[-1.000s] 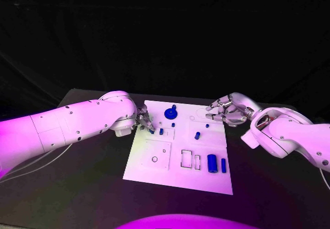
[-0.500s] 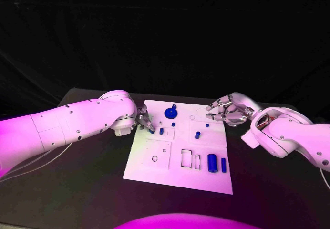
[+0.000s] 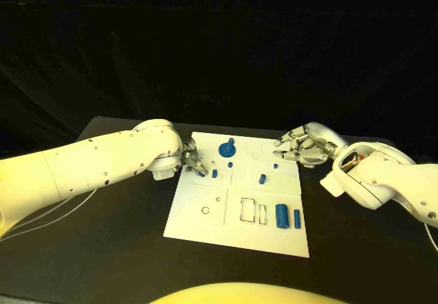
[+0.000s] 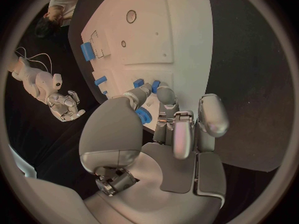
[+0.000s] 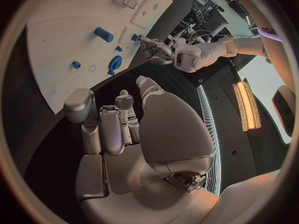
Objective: Assemble the parts on the task board
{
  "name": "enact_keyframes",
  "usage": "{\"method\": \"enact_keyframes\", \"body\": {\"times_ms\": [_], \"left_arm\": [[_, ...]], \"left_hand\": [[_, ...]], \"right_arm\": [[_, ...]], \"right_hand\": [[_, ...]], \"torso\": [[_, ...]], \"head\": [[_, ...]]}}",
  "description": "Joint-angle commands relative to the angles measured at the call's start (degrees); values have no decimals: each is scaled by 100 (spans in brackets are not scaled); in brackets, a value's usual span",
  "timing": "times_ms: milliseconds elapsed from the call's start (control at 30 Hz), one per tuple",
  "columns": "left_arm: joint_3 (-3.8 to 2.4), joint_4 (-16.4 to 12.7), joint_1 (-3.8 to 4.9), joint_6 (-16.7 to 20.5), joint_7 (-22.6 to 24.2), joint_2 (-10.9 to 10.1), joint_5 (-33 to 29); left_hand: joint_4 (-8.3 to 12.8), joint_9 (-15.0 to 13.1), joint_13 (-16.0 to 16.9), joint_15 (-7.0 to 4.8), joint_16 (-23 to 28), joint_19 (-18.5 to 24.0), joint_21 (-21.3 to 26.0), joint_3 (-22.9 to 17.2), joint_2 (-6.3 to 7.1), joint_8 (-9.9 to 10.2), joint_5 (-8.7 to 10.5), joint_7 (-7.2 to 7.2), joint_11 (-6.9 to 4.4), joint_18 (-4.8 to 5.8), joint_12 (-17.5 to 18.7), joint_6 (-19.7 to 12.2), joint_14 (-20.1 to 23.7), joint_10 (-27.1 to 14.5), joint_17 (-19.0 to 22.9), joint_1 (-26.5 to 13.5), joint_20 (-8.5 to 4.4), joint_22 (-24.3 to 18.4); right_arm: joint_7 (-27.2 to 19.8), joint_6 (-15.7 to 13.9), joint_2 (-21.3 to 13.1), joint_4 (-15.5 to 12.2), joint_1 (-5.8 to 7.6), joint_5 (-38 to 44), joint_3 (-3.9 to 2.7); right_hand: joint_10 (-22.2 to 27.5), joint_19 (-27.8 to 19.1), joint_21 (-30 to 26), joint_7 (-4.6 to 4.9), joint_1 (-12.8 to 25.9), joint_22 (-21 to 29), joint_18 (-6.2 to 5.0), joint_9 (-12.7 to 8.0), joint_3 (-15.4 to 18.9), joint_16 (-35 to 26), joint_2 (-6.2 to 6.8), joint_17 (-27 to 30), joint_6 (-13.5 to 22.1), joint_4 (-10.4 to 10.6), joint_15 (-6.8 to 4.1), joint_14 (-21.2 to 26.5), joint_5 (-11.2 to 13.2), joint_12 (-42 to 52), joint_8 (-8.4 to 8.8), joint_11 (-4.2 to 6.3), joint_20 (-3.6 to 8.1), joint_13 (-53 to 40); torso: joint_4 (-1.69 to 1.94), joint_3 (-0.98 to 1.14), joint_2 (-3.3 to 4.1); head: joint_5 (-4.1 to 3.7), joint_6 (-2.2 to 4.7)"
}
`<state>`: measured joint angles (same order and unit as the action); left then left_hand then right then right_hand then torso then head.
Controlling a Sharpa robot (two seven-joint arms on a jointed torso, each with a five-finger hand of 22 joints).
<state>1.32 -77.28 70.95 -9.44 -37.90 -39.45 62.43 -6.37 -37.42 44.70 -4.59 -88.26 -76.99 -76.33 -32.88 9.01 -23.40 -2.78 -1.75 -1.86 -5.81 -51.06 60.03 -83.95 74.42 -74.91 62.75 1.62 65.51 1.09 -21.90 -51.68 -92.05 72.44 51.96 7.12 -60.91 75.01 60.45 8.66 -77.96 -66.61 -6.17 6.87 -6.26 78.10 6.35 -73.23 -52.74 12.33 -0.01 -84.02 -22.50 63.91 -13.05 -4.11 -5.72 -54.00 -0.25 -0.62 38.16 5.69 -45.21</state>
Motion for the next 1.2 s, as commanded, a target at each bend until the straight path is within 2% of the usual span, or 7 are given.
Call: {"method": "enact_keyframes", "body": {"times_ms": [33,867,1200], "left_arm": [[1,11,-4,-72,-29,24,-4],[0,119,-3,9,-52,92,-20],[0,160,-2,-122,-119,100,-33]], "left_hand": [[-64,9,-1,-52,-34,-3,-16,26,4,-14,-7,-22,-15,58,-21,16,-546,26,-1309,-102,-26,4],[-146,4,-12,-52,-33,-6,-17,135,-42,-38,-8,-19,-16,59,-18,13,-545,23,-1308,-148,-25,9],[-263,3,-7,-44,-32,-7,-15,337,37,-60,-7,-36,-2,60,-25,3,-545,14,-1307,-253,-22,10]], "right_arm": [[-46,65,3,-1,-5,27,0],[-41,74,-11,-12,-5,20,0],[-40,78,-17,-17,-5,19,0]], "right_hand": [[32,-33,-21,14,46,6,-33,7,-4,-30,-5,6,41,38,-41,-195,-30,-18,-34,13,6,2],[43,-39,-40,13,48,14,-36,9,-4,-39,-9,13,42,42,-41,-193,-43,-26,-42,13,6,18],[43,-39,-40,13,48,14,-36,9,-4,-39,-9,13,42,42,-41,-193,-43,-26,-42,13,6,18]], "torso": [[0,3,-1],[-1,2,2],[1,1,1]], "head": [[-1,4],[-18,39],[-23,33]]}}
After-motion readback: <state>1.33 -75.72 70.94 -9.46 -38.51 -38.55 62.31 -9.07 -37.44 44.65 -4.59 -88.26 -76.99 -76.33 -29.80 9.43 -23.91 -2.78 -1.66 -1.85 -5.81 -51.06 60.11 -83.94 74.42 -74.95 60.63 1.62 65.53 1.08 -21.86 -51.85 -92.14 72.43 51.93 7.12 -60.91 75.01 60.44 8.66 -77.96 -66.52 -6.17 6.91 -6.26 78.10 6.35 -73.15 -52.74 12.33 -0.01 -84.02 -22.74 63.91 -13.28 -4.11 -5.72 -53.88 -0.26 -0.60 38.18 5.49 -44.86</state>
